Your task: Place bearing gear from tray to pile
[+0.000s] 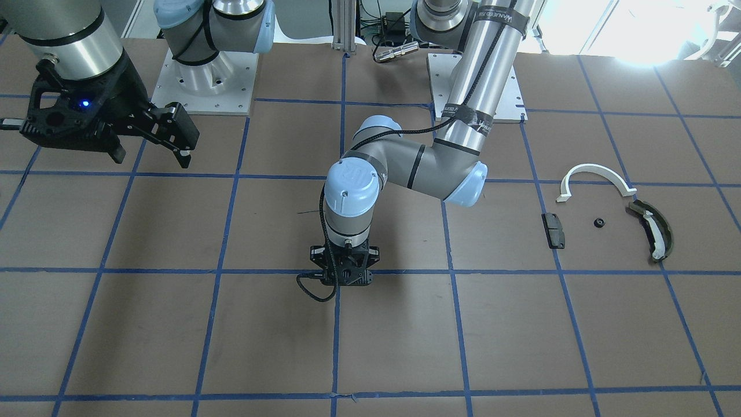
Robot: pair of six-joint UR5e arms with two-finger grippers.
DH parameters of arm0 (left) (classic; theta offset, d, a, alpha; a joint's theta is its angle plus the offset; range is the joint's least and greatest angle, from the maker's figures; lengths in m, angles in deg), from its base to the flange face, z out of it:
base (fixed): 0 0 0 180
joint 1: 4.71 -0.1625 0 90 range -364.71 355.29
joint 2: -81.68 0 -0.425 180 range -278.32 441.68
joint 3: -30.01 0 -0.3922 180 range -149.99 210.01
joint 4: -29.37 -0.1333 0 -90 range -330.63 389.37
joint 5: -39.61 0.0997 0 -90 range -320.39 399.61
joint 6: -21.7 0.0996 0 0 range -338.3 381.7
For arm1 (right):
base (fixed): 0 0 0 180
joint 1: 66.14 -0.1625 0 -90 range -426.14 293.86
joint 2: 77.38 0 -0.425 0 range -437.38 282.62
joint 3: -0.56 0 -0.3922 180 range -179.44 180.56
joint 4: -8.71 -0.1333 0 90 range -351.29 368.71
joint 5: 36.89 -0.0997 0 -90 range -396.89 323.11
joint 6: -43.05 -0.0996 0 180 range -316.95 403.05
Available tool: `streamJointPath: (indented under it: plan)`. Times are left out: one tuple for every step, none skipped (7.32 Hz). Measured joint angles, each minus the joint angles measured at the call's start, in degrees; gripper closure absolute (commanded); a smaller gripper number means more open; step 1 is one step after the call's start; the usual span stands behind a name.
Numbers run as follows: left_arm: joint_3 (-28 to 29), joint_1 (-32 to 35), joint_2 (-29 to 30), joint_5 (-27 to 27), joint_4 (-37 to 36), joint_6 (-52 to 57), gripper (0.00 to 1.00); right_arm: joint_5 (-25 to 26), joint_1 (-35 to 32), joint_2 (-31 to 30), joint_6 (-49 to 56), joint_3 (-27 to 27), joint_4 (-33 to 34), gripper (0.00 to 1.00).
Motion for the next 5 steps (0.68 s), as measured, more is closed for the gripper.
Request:
streamJointPath:
  plan:
    - [0.1,-0.4,-0.7,0.0,0.7,0.4,1.00,0.1,0.0,-0.1,0.0,0.0,-0.1,0.00]
    - [0.2,-1.7,-1.9,0.0,2.3,1.7,1.00,0.2,0.0,-0.1,0.1,0.0,-0.1,0.00]
    - [0.2,-4.2,-3.7,0.2,4.9,4.4,1.00,0.2,-0.1,-0.1,0.1,0.0,0.0,0.00]
    - [0.0,-7.4,-6.2,1.2,8.8,8.3,1.00,0.2,-0.1,-0.1,0.1,-0.1,0.1,0.00]
    - [-0.2,-11.8,-9.0,2.6,13.9,13.6,1.00,0.2,-0.1,-0.1,0.1,-0.1,0.1,0.00]
